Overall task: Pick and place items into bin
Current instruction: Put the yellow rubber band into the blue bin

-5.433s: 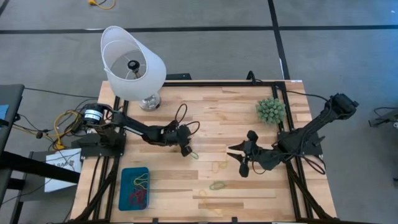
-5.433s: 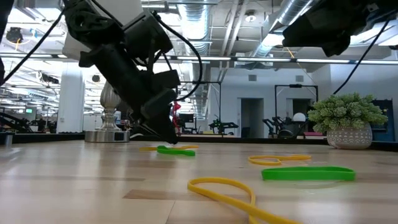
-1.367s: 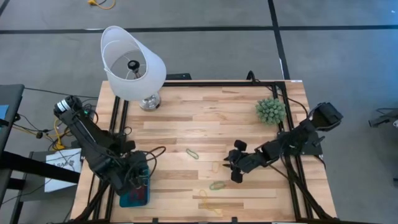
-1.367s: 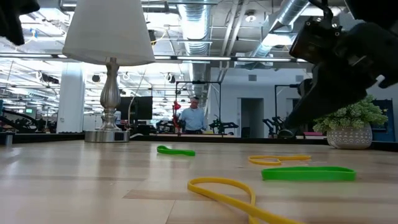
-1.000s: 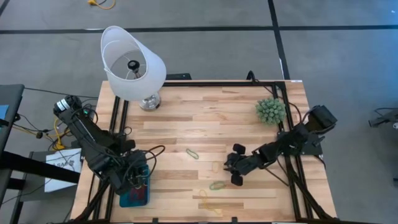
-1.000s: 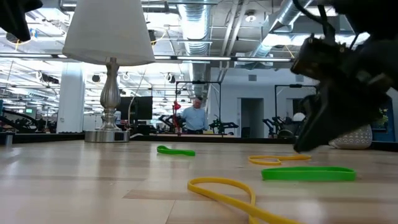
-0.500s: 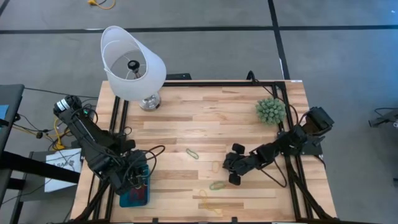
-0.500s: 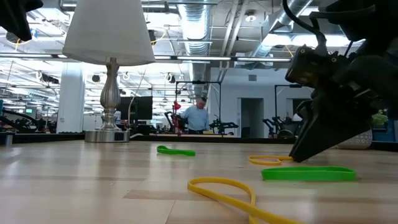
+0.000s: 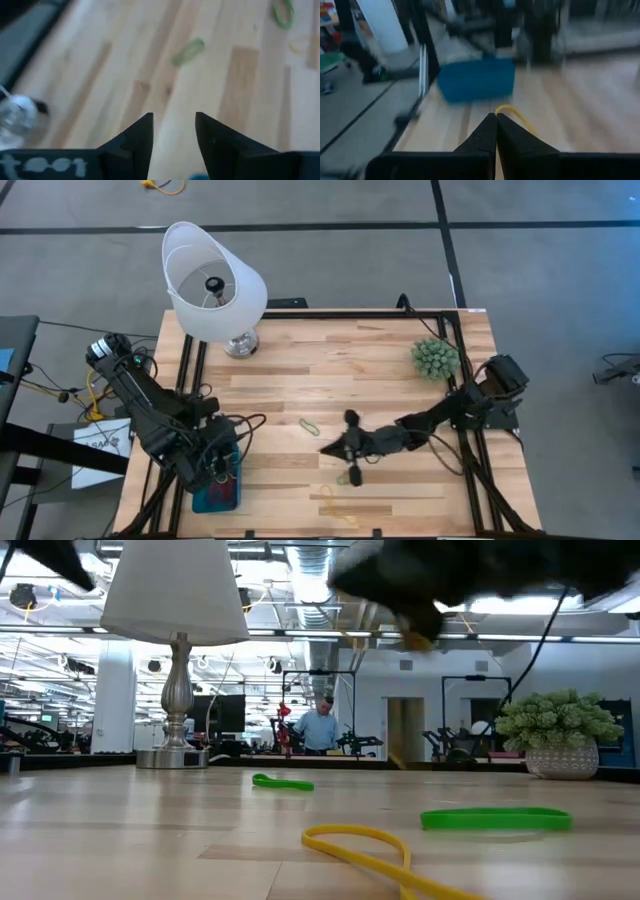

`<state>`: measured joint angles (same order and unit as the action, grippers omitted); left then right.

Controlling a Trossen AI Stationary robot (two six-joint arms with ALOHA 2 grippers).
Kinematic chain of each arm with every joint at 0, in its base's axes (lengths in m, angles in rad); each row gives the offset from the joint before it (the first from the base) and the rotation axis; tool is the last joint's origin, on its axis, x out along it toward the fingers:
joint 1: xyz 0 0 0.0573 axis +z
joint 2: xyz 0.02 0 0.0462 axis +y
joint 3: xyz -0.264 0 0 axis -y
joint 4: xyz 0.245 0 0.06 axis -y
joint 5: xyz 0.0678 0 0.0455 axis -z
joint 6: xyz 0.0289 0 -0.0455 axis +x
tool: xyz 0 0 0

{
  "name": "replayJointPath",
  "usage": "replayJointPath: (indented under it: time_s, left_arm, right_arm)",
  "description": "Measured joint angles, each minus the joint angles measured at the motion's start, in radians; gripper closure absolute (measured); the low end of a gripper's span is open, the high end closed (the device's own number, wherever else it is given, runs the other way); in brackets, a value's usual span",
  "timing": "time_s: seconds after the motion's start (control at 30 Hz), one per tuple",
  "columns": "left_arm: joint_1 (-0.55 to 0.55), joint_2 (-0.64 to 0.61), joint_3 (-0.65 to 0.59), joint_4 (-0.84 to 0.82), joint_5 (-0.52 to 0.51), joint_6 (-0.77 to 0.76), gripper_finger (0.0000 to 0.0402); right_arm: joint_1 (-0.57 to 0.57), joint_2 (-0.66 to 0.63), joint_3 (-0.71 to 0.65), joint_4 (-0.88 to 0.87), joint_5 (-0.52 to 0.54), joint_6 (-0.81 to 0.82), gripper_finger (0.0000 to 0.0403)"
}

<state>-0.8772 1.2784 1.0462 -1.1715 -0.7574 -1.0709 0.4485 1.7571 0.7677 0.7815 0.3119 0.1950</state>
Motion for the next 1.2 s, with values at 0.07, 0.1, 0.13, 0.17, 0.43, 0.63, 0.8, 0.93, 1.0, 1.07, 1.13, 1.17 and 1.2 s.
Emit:
replayJointPath:
  time_s: [0.07,0.1,0.13,0.17,0.43,0.63,0.8,0.93,1.0,1.07,1.13,1.17,1.2]
  left_arm:
    - [0.0,-0.01,0.0,0.0,-0.072,0.004,0.0264]
    - [0.0,-0.016,0.0,-0.001,-0.113,0.003,0.0264]
    - [0.0,-0.025,0.0,-0.001,-0.153,-0.006,0.0265]
    - [0.0,-0.037,0.0,-0.003,-0.195,-0.02,0.0265]
    - [0.006,-0.128,0.0,-0.104,-0.454,-0.087,0.0265]
    - [0.011,-0.132,0.0,-0.105,-0.459,-0.065,0.0265]
    - [0.01,-0.132,0.0,-0.108,-0.46,-0.033,0.0265]
    - [0.01,-0.132,0.0,-0.117,-0.455,-0.033,0.0265]
    - [0.01,-0.132,0.0,-0.119,-0.454,-0.033,0.0265]
    - [0.01,-0.132,0.0,-0.122,-0.454,-0.032,0.0265]
    - [0.01,-0.132,0.0,-0.125,-0.459,-0.023,0.0265]
    - [0.01,-0.132,0.0,-0.125,-0.46,-0.021,0.0265]
    - [0.01,-0.132,0.0,-0.125,-0.46,-0.021,0.0265]
  right_arm:
    - [-0.018,0.053,0.114,0.018,0.0,-0.083,0.0401]
    - [-0.027,0.085,0.174,0.012,0.0,-0.108,0.0402]
    - [-0.037,0.122,0.238,-0.005,-0.003,-0.125,0.0402]
    - [-0.044,0.16,0.302,-0.028,-0.019,-0.142,0.0402]
    - [-0.098,0.475,0.817,-0.19,-0.152,-0.171,0.0402]
    - [-0.135,0.712,1.194,-0.33,-0.183,-0.177,0.0403]
    - [-0.154,0.871,1.438,-0.426,-0.184,-0.178,0.0403]
    - [-0.163,0.942,1.549,-0.465,-0.186,-0.178,0.0403]
    - [-0.167,0.956,1.573,-0.454,-0.189,-0.18,0.0403]
    - [-0.173,0.961,1.588,-0.449,-0.201,-0.203,0.0403]
    - [-0.177,0.953,1.586,-0.424,-0.217,-0.235,0.0403]
    - [-0.177,0.947,1.586,-0.411,-0.218,-0.251,0.0403]
    - [-0.177,0.94,1.588,-0.401,-0.219,-0.264,0.0403]
